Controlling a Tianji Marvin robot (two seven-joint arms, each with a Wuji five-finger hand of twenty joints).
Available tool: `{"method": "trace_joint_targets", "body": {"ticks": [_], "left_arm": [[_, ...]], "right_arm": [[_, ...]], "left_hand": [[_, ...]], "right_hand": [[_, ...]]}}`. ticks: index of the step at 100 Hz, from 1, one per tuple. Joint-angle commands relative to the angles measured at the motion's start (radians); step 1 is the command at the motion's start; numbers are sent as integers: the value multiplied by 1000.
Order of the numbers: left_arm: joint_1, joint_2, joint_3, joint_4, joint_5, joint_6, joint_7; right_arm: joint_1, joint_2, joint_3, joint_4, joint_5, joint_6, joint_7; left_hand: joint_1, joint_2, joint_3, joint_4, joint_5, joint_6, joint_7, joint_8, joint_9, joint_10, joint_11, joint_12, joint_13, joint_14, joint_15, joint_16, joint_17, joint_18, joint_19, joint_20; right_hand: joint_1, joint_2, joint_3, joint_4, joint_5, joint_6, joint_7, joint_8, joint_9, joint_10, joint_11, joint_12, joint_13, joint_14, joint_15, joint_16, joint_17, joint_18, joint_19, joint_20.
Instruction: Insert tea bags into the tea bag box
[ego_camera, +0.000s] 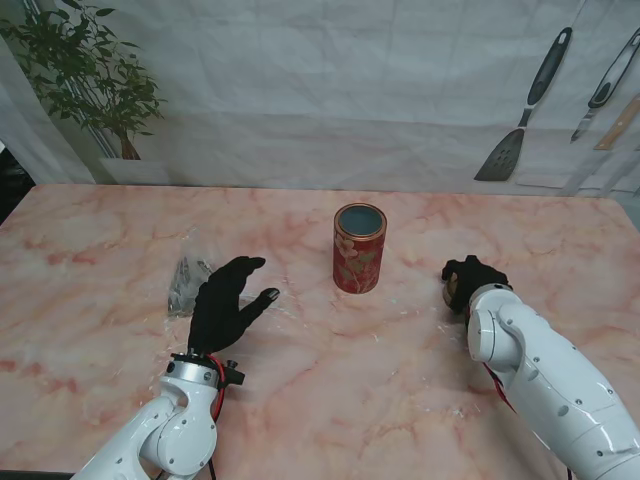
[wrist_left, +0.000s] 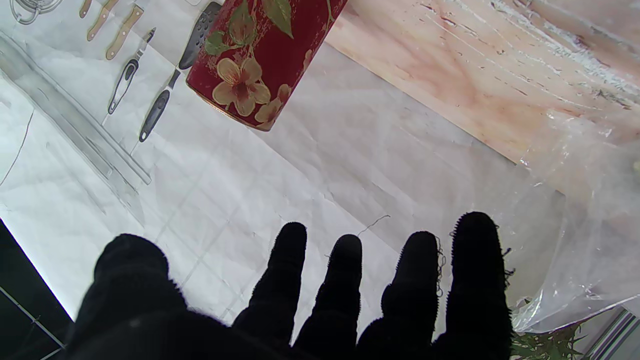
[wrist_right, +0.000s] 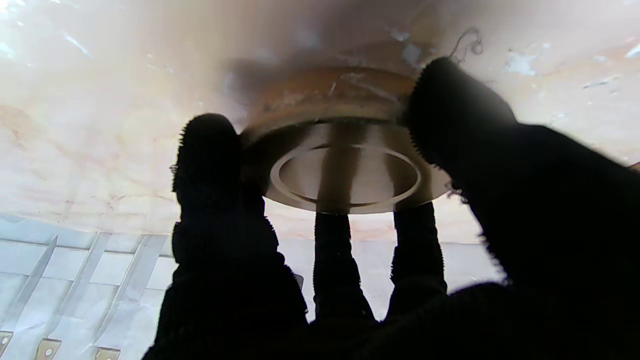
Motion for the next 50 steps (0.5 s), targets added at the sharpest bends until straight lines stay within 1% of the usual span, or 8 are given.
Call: {"method": "trace_joint_targets", "body": {"ticks": [1,50], "left_arm": [[-1,-1,0,-6,-5,-3,-14],[-3,1,1,-9,-6,-6,-26]], "right_arm": [[-3,1,6,-19,-9,4,16],[0,6,50,-99,-55,30,86]], "left_hand": [[7,-8,-11,-40,-17,-14,-1,-4,-1,-17,-4,-12,7,3,-1,11,1,4,28,15],[5,-8,-11,-40,-13,-7,-7,-7,1,-15,-5,-13,8,4,-1,10,4,2,30,16]], "right_hand": [[325,130,296,110,127,85,142,52,88,-34,142,30,193,-419,116,31,-31,-108,55,-8],[325,135,294,112,131,85,143,53,91,-37,141,31,197,-419,113,30,-32,-109,55,-7]]}}
